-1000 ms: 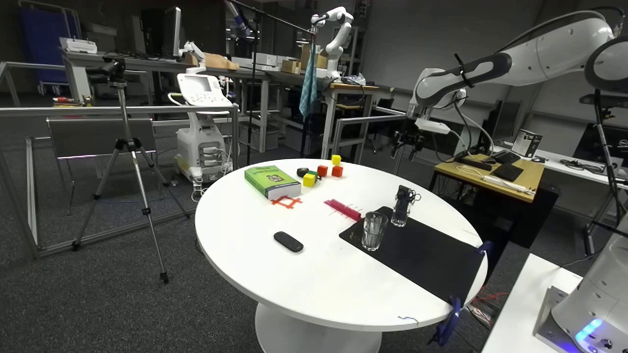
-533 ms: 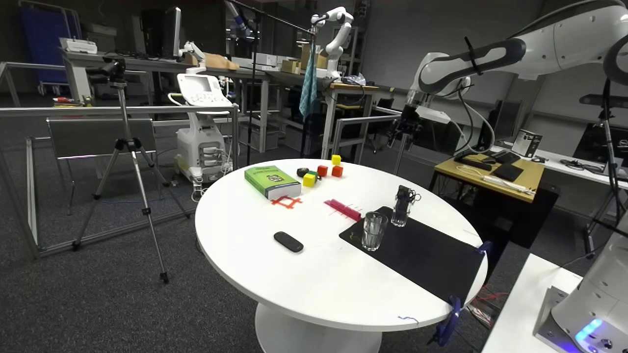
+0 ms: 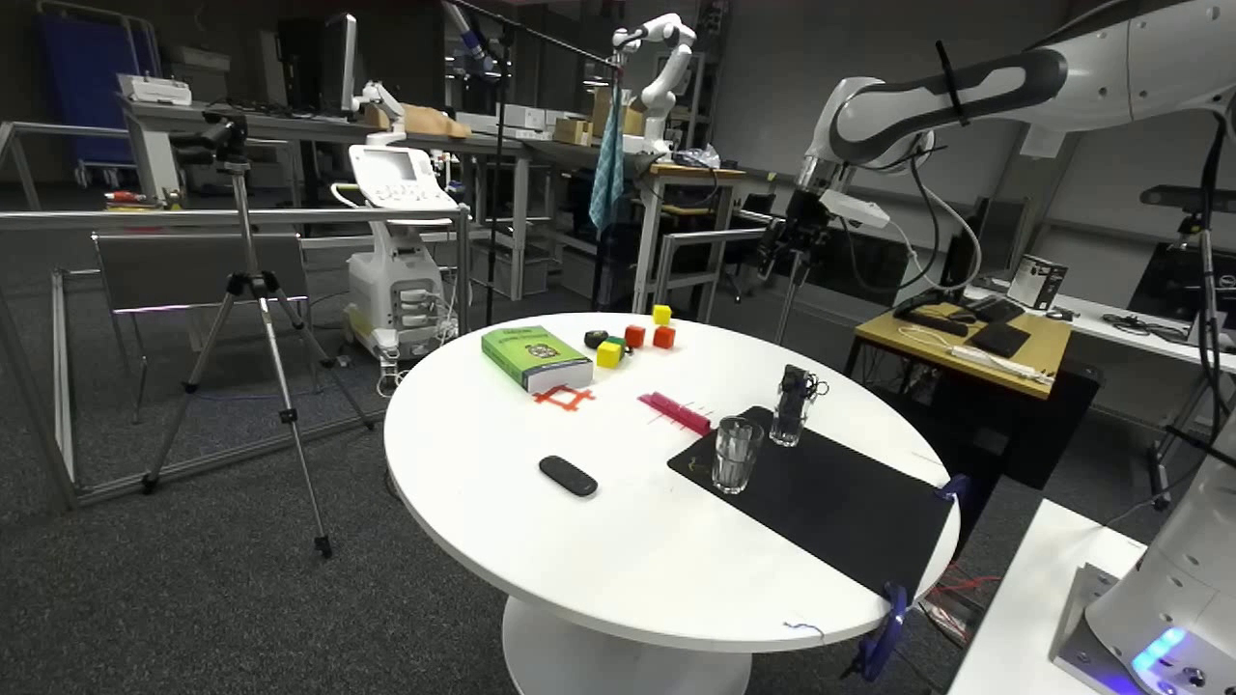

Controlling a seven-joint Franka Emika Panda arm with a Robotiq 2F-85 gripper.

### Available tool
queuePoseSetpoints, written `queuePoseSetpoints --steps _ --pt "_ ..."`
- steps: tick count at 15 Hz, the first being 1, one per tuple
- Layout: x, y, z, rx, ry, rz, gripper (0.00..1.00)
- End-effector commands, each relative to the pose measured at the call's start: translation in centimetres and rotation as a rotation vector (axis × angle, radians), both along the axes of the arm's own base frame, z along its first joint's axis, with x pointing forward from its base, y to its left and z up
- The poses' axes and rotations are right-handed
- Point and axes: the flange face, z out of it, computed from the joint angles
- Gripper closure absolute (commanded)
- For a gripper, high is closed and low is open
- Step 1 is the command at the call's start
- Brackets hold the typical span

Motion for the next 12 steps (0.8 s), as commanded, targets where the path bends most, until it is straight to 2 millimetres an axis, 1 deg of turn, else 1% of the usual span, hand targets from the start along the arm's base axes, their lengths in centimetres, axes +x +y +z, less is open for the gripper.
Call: queuePoseSetpoints --steps 1,7,12 --pt "-2.6 1.4 1.8 0.015 0.019 -0.02 0.0" --pt "-5.7 3.5 3.1 0.002 0.079 -0.038 0.0" --pt "-8.5 4.8 3.4 -0.034 0.132 -0.023 0.0"
